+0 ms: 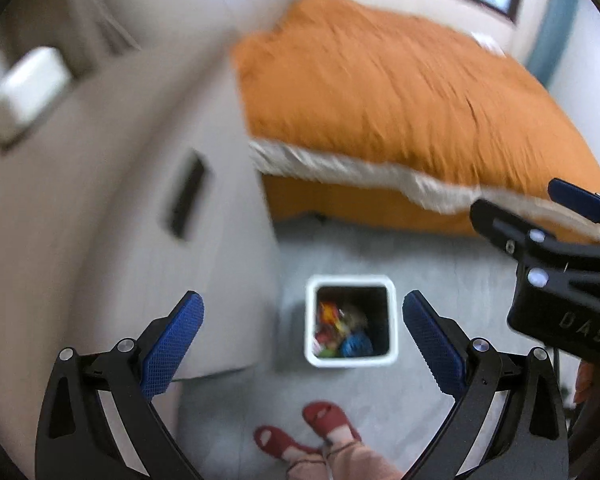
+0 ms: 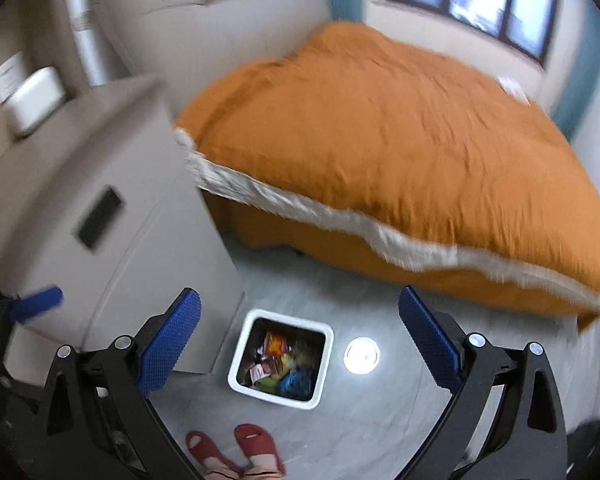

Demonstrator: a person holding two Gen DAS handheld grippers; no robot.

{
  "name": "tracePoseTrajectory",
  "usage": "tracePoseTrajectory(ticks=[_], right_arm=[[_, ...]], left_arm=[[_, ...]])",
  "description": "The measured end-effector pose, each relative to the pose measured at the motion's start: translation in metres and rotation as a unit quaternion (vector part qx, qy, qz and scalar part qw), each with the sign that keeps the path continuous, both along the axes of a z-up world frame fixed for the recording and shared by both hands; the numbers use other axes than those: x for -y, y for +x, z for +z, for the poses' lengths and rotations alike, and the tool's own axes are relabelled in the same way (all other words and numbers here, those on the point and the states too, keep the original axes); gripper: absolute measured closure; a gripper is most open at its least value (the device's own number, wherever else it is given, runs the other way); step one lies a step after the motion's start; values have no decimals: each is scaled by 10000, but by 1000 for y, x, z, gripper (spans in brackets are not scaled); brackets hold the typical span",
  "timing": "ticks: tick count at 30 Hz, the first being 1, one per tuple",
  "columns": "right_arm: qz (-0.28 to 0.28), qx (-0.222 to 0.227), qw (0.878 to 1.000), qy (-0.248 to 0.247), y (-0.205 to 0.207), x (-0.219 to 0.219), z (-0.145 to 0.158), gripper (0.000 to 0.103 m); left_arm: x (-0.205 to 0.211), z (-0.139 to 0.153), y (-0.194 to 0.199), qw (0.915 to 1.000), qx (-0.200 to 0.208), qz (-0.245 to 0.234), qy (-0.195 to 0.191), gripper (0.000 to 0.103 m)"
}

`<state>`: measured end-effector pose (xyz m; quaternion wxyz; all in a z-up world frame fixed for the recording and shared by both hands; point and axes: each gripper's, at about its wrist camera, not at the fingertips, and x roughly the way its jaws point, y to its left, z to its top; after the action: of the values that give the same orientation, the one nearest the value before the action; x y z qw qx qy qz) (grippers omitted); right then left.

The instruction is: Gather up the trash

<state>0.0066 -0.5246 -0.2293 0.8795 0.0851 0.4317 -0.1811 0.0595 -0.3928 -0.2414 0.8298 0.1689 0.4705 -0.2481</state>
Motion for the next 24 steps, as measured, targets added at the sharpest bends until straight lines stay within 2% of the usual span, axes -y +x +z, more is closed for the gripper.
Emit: tracePoseTrajectory(ticks=[4, 8, 14, 20, 24], right_arm=[[527, 546, 9971, -109, 6, -24, 43, 4], [1109, 1178, 9864, -276, 16, -58, 88, 4], [1842, 1791, 9664, -73, 27, -104, 138, 4], [2247, 2302, 9467, -164, 30, -159, 179, 4], [2270, 2505, 9410, -134, 23, -196, 198, 4]], left_arm=[[-36, 44, 6, 9971, 357, 657, -115, 5], [-76, 87, 10, 9883, 767, 1291, -259, 5], [-135, 151, 2, 9657, 1493, 2083, -410, 5], [-194, 185, -3, 9478, 1807, 2549, -631, 5], [-242, 206, -11, 9367, 1991, 2798, -687, 5]])
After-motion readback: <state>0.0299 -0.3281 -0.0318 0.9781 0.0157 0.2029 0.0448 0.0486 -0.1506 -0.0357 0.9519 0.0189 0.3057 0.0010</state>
